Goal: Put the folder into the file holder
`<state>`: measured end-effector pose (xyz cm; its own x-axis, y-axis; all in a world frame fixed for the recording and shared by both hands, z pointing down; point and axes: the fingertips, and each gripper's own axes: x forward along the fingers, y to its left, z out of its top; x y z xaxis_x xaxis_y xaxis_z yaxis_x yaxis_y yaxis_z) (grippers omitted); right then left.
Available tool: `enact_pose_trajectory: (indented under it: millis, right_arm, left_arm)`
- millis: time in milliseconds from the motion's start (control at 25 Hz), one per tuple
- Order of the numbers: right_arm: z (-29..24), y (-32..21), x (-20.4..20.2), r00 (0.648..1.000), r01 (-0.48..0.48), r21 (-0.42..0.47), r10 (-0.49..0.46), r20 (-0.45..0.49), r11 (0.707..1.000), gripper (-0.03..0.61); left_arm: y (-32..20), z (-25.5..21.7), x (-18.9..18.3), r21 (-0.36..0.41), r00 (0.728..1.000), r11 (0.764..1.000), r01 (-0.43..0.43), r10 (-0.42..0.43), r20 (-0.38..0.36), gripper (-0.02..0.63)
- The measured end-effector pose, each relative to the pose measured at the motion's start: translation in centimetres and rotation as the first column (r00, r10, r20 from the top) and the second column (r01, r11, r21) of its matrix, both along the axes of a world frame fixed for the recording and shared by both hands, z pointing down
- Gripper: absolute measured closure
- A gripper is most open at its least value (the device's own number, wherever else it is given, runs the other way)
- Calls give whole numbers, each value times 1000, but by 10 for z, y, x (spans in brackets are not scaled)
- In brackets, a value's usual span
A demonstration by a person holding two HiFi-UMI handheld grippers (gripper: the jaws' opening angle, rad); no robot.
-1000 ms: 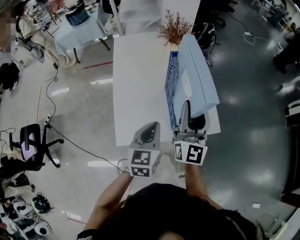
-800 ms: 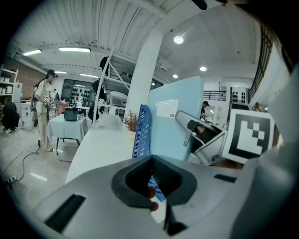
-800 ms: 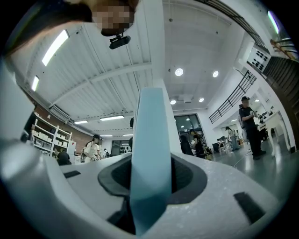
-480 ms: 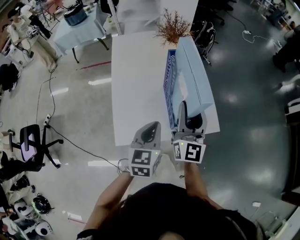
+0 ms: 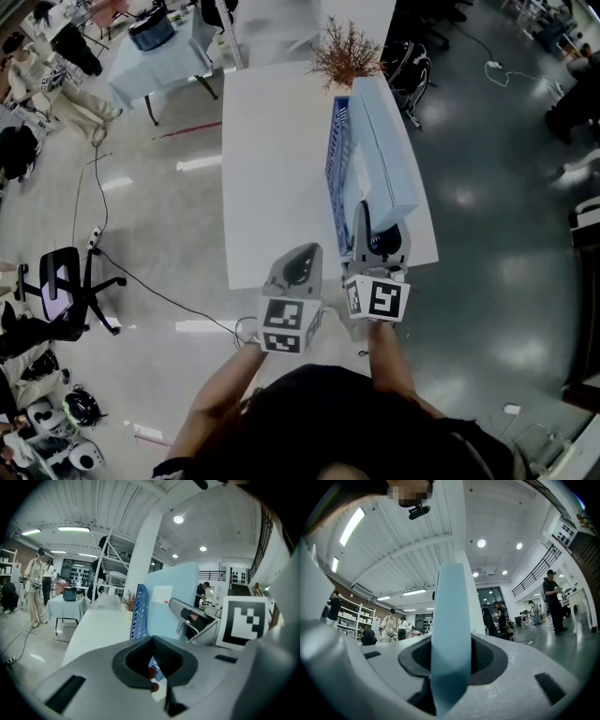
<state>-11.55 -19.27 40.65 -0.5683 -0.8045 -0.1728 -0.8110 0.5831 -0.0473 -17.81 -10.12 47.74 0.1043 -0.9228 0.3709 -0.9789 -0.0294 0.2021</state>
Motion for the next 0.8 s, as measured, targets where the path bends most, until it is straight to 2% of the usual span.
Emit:
enact_pose_trajectory:
  millis: [800]
  right_arm:
    - [23,0,3,997,15,-65,-20,-68,998,431]
  left_arm:
    - [4,-3,10,-2,1000,1000,6,-6,4,609]
